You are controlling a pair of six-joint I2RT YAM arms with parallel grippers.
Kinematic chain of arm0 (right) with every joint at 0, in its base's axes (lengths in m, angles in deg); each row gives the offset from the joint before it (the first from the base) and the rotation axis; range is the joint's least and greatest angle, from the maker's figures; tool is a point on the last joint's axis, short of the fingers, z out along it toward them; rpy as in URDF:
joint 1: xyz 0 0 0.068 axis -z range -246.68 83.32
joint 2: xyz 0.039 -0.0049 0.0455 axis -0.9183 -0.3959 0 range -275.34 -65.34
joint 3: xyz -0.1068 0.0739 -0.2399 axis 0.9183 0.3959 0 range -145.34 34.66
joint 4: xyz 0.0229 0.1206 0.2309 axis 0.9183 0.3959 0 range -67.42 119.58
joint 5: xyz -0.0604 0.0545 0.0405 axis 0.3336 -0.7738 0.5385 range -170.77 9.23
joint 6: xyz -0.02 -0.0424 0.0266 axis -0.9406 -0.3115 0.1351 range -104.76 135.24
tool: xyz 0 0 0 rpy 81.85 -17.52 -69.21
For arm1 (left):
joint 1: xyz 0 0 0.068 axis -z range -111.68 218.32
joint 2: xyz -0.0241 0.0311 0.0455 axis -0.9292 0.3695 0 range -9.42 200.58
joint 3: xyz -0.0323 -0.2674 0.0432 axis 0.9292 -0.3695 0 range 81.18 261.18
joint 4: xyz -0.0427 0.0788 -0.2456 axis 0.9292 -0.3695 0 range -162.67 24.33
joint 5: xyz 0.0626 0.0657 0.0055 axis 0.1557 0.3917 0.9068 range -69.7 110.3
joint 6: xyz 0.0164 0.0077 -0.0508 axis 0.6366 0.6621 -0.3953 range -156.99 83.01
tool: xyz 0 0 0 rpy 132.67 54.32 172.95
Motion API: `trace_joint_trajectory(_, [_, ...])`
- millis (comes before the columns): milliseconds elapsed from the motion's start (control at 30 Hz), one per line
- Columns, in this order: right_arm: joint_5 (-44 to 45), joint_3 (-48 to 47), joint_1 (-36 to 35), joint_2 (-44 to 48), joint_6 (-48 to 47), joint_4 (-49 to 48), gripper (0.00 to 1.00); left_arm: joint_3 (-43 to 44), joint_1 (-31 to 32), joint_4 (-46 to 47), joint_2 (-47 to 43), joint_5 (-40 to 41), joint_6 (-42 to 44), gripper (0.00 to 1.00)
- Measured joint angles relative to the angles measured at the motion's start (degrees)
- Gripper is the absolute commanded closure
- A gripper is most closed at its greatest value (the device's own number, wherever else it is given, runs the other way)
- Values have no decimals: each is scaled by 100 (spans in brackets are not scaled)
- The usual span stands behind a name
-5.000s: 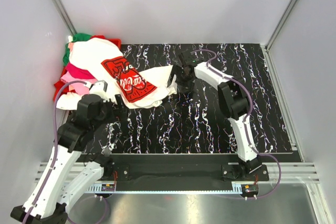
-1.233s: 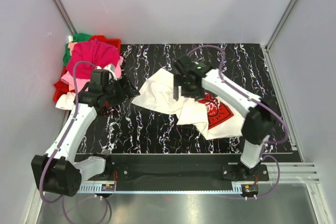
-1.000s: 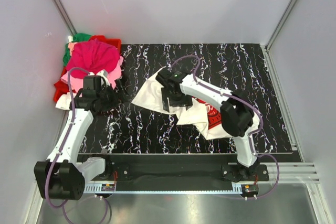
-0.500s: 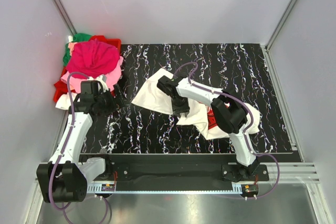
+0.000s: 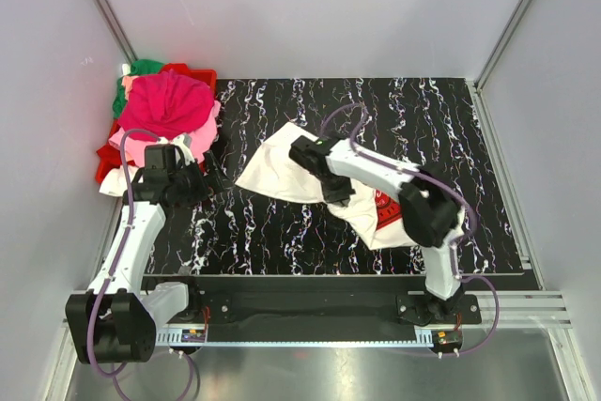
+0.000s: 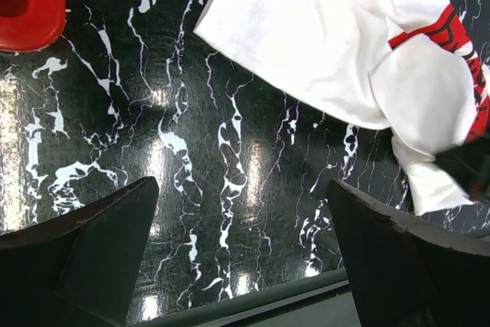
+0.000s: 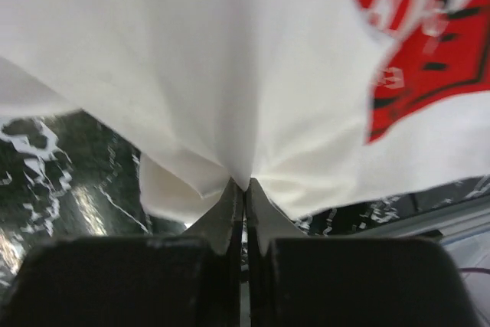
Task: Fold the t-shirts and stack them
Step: Flatten the tshirt out
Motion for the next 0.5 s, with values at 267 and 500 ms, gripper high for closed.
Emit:
trace_joint_trajectory(267, [466, 1480, 922, 3783, 9, 188, 1, 0, 0, 24, -48, -37, 17, 2])
trace_joint_trajectory(500, [131, 3167, 1974, 4920, 2, 254, 1, 0, -7, 42, -48, -85, 17, 2])
